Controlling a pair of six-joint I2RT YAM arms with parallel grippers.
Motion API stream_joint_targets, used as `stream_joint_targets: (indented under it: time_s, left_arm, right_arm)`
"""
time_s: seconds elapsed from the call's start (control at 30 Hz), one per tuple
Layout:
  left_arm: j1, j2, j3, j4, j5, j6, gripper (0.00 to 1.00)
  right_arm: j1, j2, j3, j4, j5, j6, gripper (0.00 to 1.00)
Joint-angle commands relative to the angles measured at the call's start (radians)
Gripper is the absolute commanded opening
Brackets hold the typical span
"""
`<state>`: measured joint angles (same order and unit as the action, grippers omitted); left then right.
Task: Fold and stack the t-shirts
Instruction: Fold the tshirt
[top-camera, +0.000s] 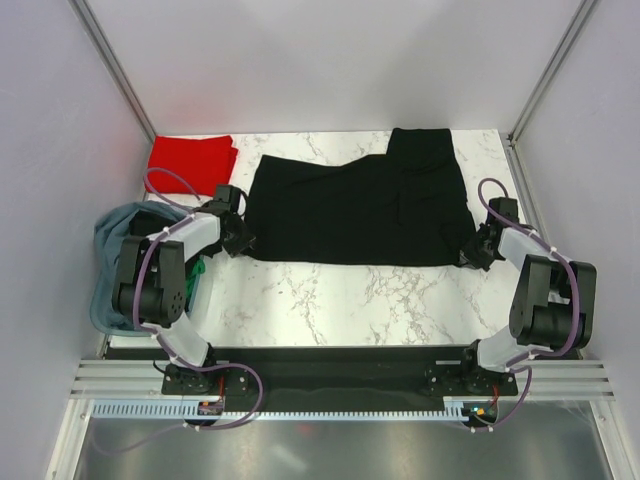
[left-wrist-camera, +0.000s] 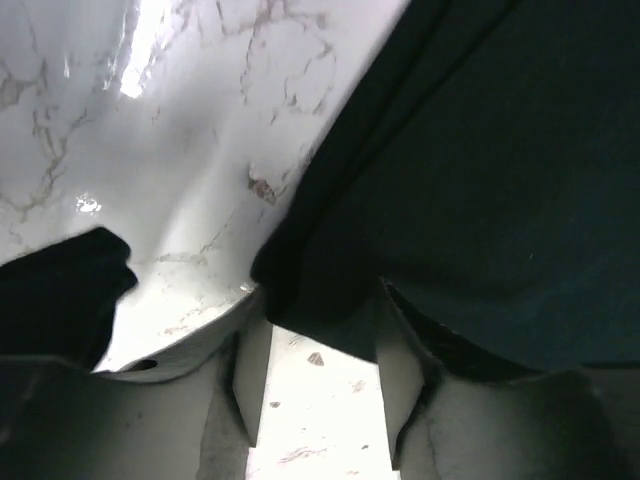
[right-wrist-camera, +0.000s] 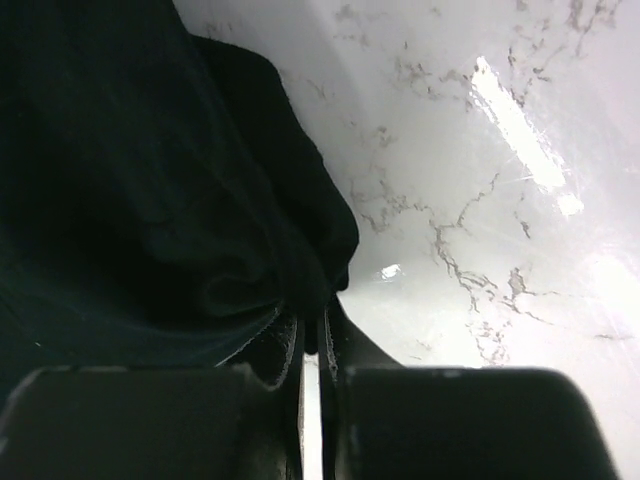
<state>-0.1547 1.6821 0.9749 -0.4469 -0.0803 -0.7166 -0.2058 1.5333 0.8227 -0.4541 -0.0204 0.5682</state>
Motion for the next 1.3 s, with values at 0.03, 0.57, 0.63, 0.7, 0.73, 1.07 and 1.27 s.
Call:
stream_joint_targets:
  time_s: [0.03, 0.57, 0.63, 0.7, 0.73, 1.07, 1.27]
  left_arm:
    - [-0.002, 0.076, 0.03, 0.066, -0.015, -0.017, 0.25]
    - [0.041, -0.183, 0.345, -0.276, 0.103, -0.003, 0.02]
    - [0.041, -0.24, 0.243, -0.27, 0.12, -0.017, 0.02]
    - [0.041, -0.284, 0.12, -0.259, 0.129, -0.029, 0.02]
    - [0.041, -0.314, 0.078, -0.247, 0.135, -0.041, 0.02]
    - [0.041, -0.68, -0.298, -0.245, 0.223, -0.11, 0.39]
    - [0.041, -0.769, -0.251, -0.298, 0.283, -0.049, 0.78]
  right_arm:
    - [-0.003, 0.045, 0.058, 0.045, 0.033, -0.005, 0.0]
    - [-0.003, -0.123, 0.458, -0.27, 0.27, -0.113, 0.0]
    - [-0.012, -0.157, 0.379, -0.279, 0.252, -0.116, 0.0]
    - [-0.023, -0.183, 0.322, -0.282, 0.226, -0.108, 0.0]
    - [-0.03, -0.211, 0.266, -0.281, 0.211, -0.102, 0.0]
    - [-0.184, -0.415, 0.041, -0.3, 0.065, -0.001, 0.96]
    - [-0.187, -0.501, 0.081, -0.299, 0.012, 0.013, 0.98]
